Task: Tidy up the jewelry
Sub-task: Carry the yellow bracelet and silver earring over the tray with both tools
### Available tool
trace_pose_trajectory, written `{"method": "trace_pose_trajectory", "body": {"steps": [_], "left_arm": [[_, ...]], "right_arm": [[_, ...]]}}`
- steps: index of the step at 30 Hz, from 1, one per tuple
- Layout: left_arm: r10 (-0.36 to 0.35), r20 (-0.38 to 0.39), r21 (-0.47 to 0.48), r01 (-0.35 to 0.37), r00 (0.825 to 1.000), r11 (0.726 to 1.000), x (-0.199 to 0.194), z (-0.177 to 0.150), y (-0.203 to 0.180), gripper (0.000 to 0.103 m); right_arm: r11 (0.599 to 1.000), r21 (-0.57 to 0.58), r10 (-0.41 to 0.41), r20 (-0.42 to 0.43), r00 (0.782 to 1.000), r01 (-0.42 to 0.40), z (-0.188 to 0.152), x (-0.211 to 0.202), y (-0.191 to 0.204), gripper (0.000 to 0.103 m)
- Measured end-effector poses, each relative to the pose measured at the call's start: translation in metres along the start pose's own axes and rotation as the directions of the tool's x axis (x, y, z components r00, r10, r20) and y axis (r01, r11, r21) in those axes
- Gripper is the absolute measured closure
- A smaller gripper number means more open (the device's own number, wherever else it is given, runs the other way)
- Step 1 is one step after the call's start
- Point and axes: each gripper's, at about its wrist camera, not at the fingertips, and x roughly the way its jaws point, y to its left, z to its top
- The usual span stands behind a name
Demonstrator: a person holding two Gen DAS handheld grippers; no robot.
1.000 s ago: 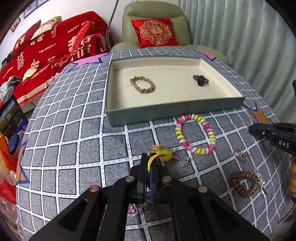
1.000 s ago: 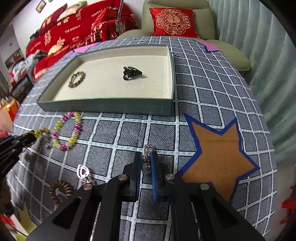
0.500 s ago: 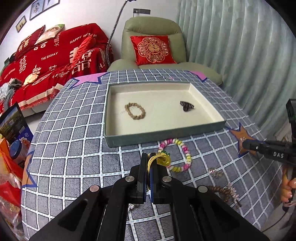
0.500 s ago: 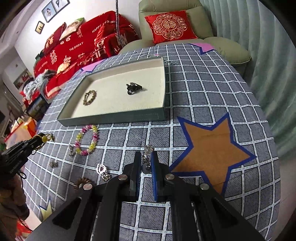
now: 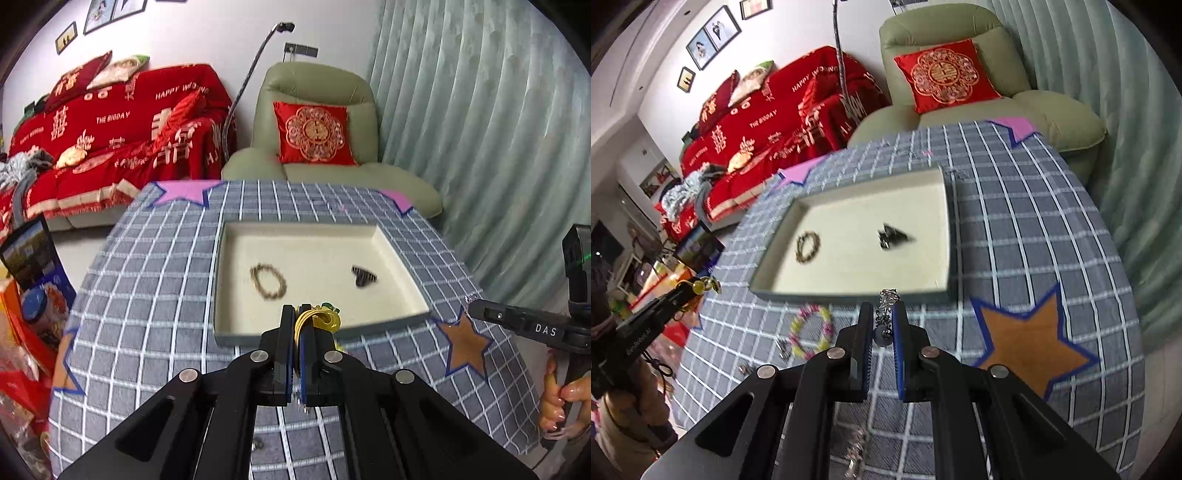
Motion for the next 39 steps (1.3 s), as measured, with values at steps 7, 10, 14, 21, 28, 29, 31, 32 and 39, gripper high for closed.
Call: {"method": "trace_pose_trajectory", "body": {"steps": [7, 10, 14, 21, 28, 29, 31, 32, 39], "left_arm": [[0.009, 0.017, -0.005, -0.009, 1.0, 1.0, 0.015, 0.028, -0.002, 0.092], [0.009, 0.011, -0.02, -0.009, 1.0, 1.0, 0.027, 0.038, 0.0, 0.092], [0.023, -0.009, -0.045, -0.024, 1.0, 0.999, 0.051, 0.049, 0.003, 0.092], [0.087, -0.063, -0.026, -0.088, 0.994, 0.996, 0.107, 0.053, 0.001, 0.092], [0.141, -0.13, 0.02, -0.139, 0.981, 0.99, 0.161, 0.045, -0.002, 0.092], [0.145, -0.136, 0.026, -0.142, 0.98, 0.989, 0.164, 0.044, -0.002, 0.092], [0.158, -0.152, 0.042, -0.154, 0.976, 0.987, 0.175, 0.042, -0.003, 0.092], [0.166, -0.161, 0.05, -0.16, 0.973, 0.986, 0.179, 0.041, -0.004, 0.092], [0.204, -0.183, 0.091, -0.19, 0.962, 0.978, 0.193, 0.035, -0.009, 0.092]], "right_arm": [[0.999, -0.011, 0.031, 0.017, 0.999, -0.031, 0.04, 0.01, 0.01, 0.092], [0.999, -0.004, 0.042, 0.021, 0.999, -0.042, 0.056, 0.019, 0.011, 0.092], [0.998, 0.021, 0.058, 0.021, 0.998, -0.058, 0.077, 0.035, 0.008, 0.092], [0.998, 0.052, 0.047, -0.007, 0.999, -0.046, 0.098, 0.081, -0.001, 0.092], [0.998, 0.065, 0.006, -0.049, 0.999, -0.003, 0.099, 0.136, -0.015, 0.092], [0.998, 0.064, -0.002, -0.056, 0.998, 0.005, 0.097, 0.143, -0.017, 0.092], [0.998, 0.061, -0.016, -0.068, 0.998, 0.021, 0.096, 0.157, -0.022, 0.092], [0.998, 0.059, -0.023, -0.073, 0.997, 0.027, 0.095, 0.162, -0.024, 0.092], [0.997, 0.027, -0.069, -0.091, 0.993, 0.072, 0.091, 0.184, -0.03, 0.092]]}}
